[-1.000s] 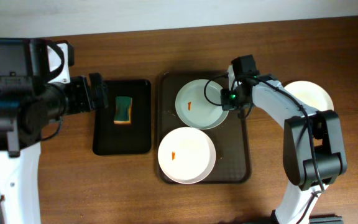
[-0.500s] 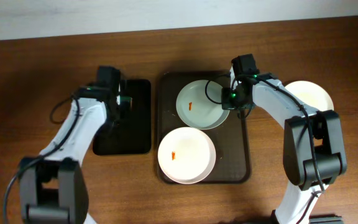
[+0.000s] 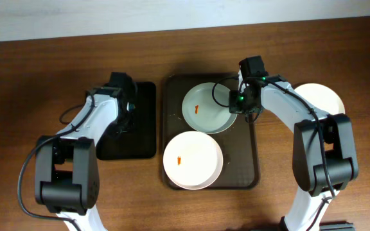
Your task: Clean dirty plates on tray and stack at the side
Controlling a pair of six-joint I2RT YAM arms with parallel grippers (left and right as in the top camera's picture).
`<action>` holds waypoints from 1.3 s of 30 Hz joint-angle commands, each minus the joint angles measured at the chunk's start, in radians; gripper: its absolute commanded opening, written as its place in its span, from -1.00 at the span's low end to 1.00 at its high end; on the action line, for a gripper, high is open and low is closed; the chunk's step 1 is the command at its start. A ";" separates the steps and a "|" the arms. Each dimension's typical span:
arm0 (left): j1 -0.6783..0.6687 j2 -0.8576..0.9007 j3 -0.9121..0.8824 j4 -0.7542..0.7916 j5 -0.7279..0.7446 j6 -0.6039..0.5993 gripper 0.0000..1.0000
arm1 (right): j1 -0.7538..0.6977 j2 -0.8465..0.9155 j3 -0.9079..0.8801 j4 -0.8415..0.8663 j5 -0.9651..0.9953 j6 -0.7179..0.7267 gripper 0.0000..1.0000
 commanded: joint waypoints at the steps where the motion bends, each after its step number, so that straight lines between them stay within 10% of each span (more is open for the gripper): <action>1: 0.005 -0.040 0.048 0.054 -0.044 -0.001 0.24 | 0.000 0.016 0.006 -0.004 0.013 0.007 -0.92; 6: 0.005 0.076 0.031 0.206 -0.052 0.002 0.07 | 0.000 0.016 0.006 -0.005 0.013 0.007 -0.92; 9: 0.005 0.150 0.031 0.201 -0.042 0.002 -1.00 | 0.000 0.016 0.006 -0.005 0.012 0.008 -0.92; 14: 0.005 0.092 0.085 0.095 -0.042 0.003 -0.97 | 0.000 0.016 0.006 -0.005 0.013 0.007 -0.92; 15: 0.005 0.070 0.106 0.069 -0.042 0.003 -0.67 | 0.000 0.016 0.006 -0.005 0.013 0.007 -0.92; 16: 0.005 0.045 0.124 0.038 -0.042 0.003 0.25 | 0.000 0.016 0.006 -0.005 0.013 0.007 -0.92; 18: 0.005 0.021 0.126 0.006 -0.042 0.003 0.64 | 0.000 0.016 0.006 -0.005 0.013 0.007 -0.92; 28: 0.005 0.022 -0.092 0.136 0.003 0.002 -1.00 | 0.000 0.016 0.006 -0.005 0.013 0.007 -0.91; 39: -0.003 -0.023 0.342 -0.093 0.330 0.005 -1.00 | 0.000 0.017 0.006 -0.014 0.013 -0.066 -0.92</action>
